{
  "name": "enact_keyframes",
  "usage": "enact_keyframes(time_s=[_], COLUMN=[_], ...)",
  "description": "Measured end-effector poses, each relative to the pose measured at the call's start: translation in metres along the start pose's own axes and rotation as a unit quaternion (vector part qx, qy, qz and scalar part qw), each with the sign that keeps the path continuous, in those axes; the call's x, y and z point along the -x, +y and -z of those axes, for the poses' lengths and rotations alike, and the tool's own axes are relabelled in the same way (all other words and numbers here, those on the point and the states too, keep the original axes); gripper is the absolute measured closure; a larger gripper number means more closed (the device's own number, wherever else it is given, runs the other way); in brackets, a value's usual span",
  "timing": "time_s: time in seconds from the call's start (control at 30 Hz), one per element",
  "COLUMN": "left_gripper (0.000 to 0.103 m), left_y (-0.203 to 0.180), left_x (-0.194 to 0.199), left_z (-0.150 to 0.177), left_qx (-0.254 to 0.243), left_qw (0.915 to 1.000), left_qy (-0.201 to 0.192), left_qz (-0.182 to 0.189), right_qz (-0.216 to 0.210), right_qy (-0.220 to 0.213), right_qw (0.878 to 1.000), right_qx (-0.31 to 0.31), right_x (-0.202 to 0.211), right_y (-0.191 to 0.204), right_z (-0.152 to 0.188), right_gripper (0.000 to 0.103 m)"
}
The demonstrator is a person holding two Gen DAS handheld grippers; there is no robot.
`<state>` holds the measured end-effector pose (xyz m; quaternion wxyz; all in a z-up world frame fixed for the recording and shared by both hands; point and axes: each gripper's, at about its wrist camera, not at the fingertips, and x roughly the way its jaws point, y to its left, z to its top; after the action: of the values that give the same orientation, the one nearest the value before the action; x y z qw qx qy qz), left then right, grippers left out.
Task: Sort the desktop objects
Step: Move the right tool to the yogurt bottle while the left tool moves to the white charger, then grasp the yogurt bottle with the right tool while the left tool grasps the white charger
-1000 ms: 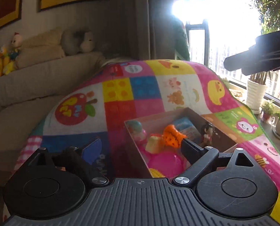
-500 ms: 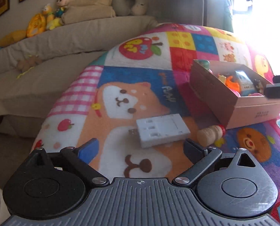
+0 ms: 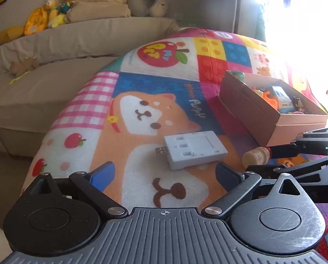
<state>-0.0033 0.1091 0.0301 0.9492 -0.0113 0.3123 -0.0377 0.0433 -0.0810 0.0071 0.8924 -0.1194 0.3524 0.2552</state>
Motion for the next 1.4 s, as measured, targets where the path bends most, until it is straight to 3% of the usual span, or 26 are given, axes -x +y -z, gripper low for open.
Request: enact_keyframes(time_s=[0.2, 0.37, 0.47, 0.53, 0.6, 0.63, 0.73, 0.87, 1.03, 1.13, 1.17, 1.4], left_gripper=[0.002, 0.002, 0.002, 0.002, 0.002, 0.002, 0.002, 0.002, 0.019, 0.045, 0.050, 0.050], left_y=[-0.008, -0.003, -0.019, -0.036, -0.058, -0.066, -0.084, -0.083, -0.082, -0.087, -0.089, -0.101], left_x=[-0.039, -0.057, -0.041, -0.025, -0.007, -0.002, -0.009, -0.052, -0.075, -0.068, -0.064, -0.004], left_z=[-0.013, -0.021, -0.018, -0.014, -0.009, -0.008, -0.011, -0.023, -0.030, -0.028, -0.026, 0.010], left_qx=[-0.017, 0.026, 0.013, -0.023, -0.082, -0.106, -0.144, -0.104, -0.074, -0.089, -0.097, -0.135], left_qw=[0.9998, 0.9982, 0.9923, 0.9839, 0.9778, 0.9776, 0.9844, 0.9929, 0.9946, 0.9934, 0.9928, 0.9876], left_qy=[0.009, 0.040, 0.047, 0.047, 0.027, 0.017, 0.012, 0.052, 0.069, 0.067, 0.066, 0.066], left_qz=[0.003, 0.038, 0.114, 0.171, 0.191, 0.181, 0.100, 0.025, 0.023, 0.028, 0.025, 0.047], right_qz=[0.011, 0.063, 0.080, 0.085, 0.085, 0.084, 0.085, 0.087, 0.086, 0.092, 0.091, 0.080], right_qy=[-0.010, -0.011, -0.009, -0.007, -0.003, -0.002, -0.009, -0.020, -0.021, -0.019, -0.018, -0.010], right_qw=[1.000, 0.996, 0.990, 0.988, 0.987, 0.986, 0.988, 0.988, 0.989, 0.990, 0.990, 0.993], right_qx=[-0.010, -0.068, -0.113, -0.131, -0.139, -0.141, -0.132, -0.127, -0.115, -0.110, -0.110, -0.092], right_x=[0.047, 0.081, 0.092, 0.095, 0.094, 0.092, 0.090, 0.089, 0.092, 0.095, 0.097, 0.118], right_y=[-0.024, -0.074, -0.101, -0.112, -0.118, -0.119, -0.115, -0.109, -0.103, -0.102, -0.101, -0.092], right_z=[0.027, 0.063, 0.080, 0.089, 0.096, 0.099, 0.101, 0.102, 0.104, 0.105, 0.107, 0.111], right_gripper=[0.058, 0.058, 0.058, 0.058, 0.058, 0.058, 0.059, 0.058, 0.059, 0.061, 0.061, 0.071])
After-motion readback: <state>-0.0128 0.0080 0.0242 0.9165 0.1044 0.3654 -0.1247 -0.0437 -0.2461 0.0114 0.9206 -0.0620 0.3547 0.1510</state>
